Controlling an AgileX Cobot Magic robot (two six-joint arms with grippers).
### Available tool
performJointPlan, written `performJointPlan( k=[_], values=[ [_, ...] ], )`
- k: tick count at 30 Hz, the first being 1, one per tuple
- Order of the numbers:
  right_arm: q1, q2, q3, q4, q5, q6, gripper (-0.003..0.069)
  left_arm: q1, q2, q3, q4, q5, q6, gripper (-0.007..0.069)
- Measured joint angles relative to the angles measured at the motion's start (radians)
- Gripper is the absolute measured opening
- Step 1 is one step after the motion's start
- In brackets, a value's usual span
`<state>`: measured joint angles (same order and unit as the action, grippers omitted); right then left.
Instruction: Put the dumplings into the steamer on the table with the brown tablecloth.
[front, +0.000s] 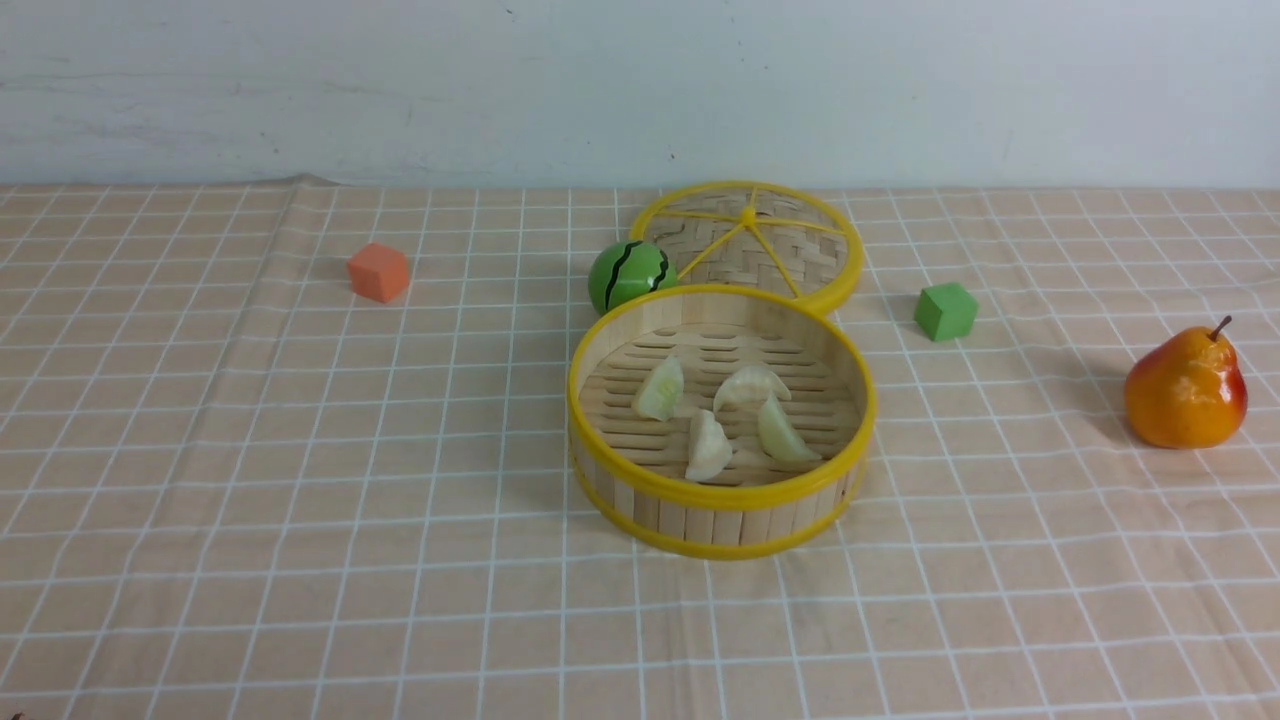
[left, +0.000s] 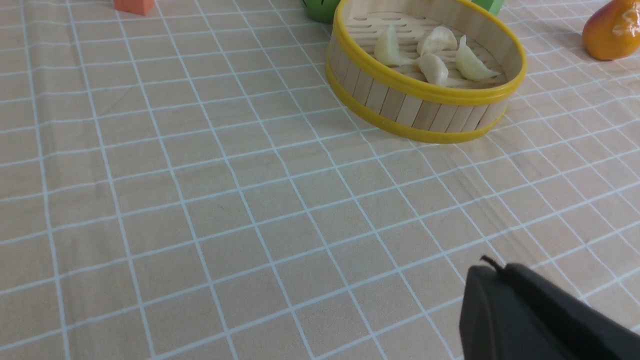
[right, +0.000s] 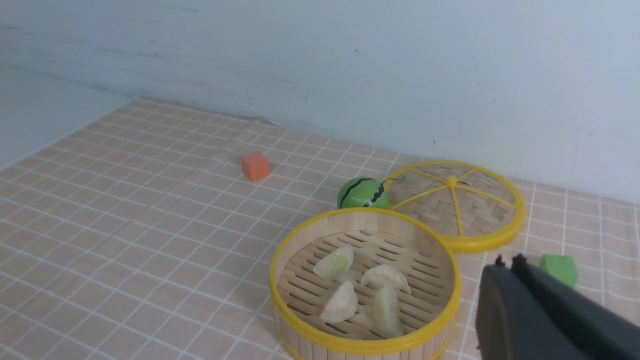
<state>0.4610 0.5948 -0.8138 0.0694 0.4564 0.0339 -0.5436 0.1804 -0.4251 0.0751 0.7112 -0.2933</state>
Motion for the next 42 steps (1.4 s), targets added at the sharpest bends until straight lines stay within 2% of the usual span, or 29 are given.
performJointPlan(
  k=[7, 12, 15, 18, 20, 22, 25, 29, 35, 42],
  values=[
    [0.000, -0.011, 0.019, -0.006, 0.014, 0.000, -0.0011, 0.000, 0.000, 0.000, 0.000, 0.000, 0.000, 0.0004],
    [-0.044, -0.121, 0.195, -0.039, -0.056, 0.000, -0.0011, 0.000, 0.000, 0.000, 0.000, 0.001, 0.000, 0.0004],
    [-0.125, -0.229, 0.337, -0.046, -0.135, 0.000, -0.0011, 0.000, 0.000, 0.000, 0.000, 0.001, 0.000, 0.0004],
    [-0.259, -0.369, 0.506, -0.050, -0.202, 0.000, -0.0011, 0.000, 0.000, 0.000, 0.000, 0.001, 0.000, 0.0004],
    [-0.311, -0.418, 0.563, -0.050, -0.215, 0.000, -0.0011, 0.000, 0.000, 0.000, 0.000, 0.002, 0.000, 0.0004],
    [-0.419, -0.521, 0.682, -0.049, -0.224, 0.000, -0.0011, 0.000, 0.000, 0.000, 0.000, 0.002, 0.000, 0.0004],
    [-0.484, -0.586, 0.762, -0.036, -0.225, 0.004, -0.0011, 0.000, 0.000, 0.000, 0.000, 0.002, -0.001, 0.0004],
    [-0.506, -0.604, 0.838, -0.026, -0.221, 0.016, -0.0010, 0.000, 0.000, 0.000, 0.000, 0.003, -0.001, 0.0004],
    [-0.502, -0.604, 0.839, -0.032, -0.181, 0.037, -0.0010, 0.000, 0.000, 0.000, 0.000, 0.003, -0.001, 0.0011],
    [-0.447, -0.604, 0.839, -0.046, -0.126, 0.038, -0.0010, 0.000, 0.000, 0.000, 0.000, 0.006, -0.001, 0.0017]
  ],
)
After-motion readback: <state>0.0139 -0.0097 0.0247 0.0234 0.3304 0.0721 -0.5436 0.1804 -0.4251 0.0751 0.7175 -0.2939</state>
